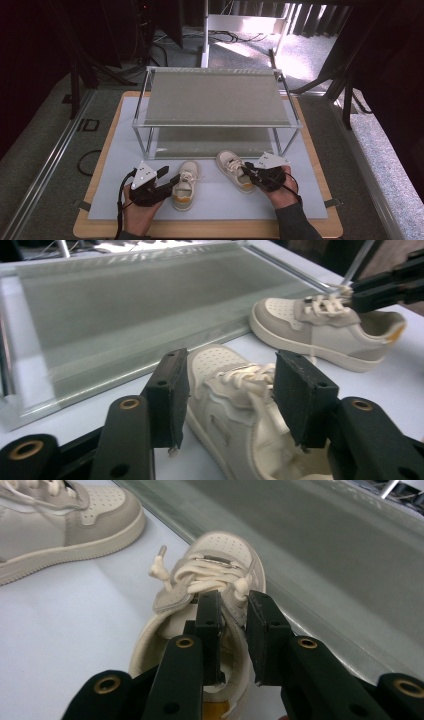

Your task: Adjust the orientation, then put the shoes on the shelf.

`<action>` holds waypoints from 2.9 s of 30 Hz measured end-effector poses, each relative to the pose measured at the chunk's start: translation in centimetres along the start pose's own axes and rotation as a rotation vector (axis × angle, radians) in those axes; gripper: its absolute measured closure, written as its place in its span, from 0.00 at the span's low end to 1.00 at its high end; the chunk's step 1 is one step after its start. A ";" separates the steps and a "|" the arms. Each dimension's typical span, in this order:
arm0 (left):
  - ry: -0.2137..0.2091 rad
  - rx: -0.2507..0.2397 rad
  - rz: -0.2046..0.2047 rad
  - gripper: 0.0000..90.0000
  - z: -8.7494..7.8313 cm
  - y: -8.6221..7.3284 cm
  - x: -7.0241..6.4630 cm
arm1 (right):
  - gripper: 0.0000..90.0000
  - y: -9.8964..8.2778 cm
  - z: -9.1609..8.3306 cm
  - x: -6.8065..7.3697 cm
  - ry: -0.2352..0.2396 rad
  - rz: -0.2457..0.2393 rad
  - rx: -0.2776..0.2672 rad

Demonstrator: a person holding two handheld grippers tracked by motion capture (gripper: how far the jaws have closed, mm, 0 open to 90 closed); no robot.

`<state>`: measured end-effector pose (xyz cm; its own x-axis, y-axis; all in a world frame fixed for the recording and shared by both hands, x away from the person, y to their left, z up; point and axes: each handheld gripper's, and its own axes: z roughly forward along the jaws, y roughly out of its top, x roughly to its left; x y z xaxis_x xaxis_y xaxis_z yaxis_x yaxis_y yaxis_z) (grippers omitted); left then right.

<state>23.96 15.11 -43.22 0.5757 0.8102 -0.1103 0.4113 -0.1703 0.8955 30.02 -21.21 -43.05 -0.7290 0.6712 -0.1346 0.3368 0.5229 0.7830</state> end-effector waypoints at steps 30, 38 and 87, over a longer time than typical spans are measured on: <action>-0.153 0.098 0.063 0.12 0.5 -1.9 -1.2 | 0.83 -0.5 -0.2 1.4 -0.004 0.016 0.018; -0.162 0.152 0.079 0.08 1.9 -2.7 -1.7 | 0.83 -1.0 -0.3 2.0 0.011 0.049 0.006; -0.207 0.254 0.119 0.11 6.0 -2.5 -2.8 | 0.33 -4.4 -1.0 3.4 0.156 0.103 -0.013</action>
<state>25.56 9.89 -47.79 0.7506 0.6497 -0.1204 0.4804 -0.4116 0.7744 25.47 -21.73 -46.34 -0.7750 0.6306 0.0414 0.4072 0.4482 0.7958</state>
